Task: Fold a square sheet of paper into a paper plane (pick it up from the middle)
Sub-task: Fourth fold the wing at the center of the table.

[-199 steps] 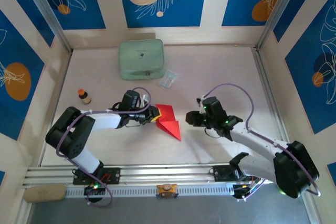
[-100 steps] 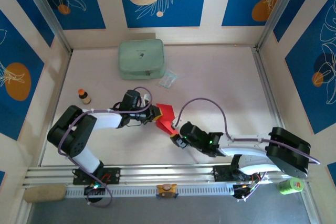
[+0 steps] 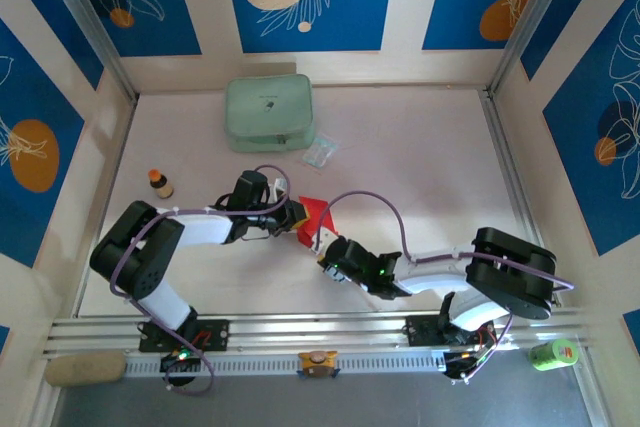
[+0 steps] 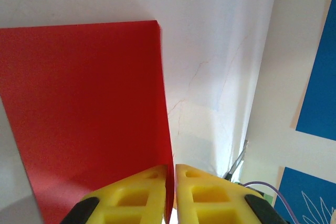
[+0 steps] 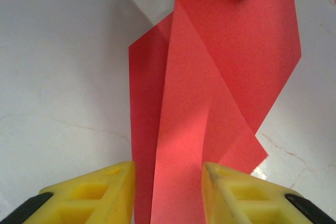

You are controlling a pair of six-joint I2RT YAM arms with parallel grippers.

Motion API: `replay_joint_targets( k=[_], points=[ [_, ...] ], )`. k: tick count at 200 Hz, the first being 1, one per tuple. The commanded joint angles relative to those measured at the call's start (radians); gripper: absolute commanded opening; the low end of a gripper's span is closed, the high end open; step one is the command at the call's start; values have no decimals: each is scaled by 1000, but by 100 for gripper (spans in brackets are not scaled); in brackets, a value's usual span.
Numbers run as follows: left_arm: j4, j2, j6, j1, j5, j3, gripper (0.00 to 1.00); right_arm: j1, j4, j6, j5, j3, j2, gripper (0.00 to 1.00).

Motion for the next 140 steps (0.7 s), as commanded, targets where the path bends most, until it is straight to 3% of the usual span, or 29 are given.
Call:
replay_joint_targets(
  k=[1, 106, 140],
  points=[
    [15, -3, -3, -7, 21, 18, 13, 6, 17, 0, 33, 22, 6, 36],
    [11, -11, -7, -8, 19, 15, 10, -12, -39, 69, 32, 9, -9, 36],
    [10, -11, -9, -8, 22, 14, 10, -14, -21, 79, 34, -1, -28, 31]
  ],
)
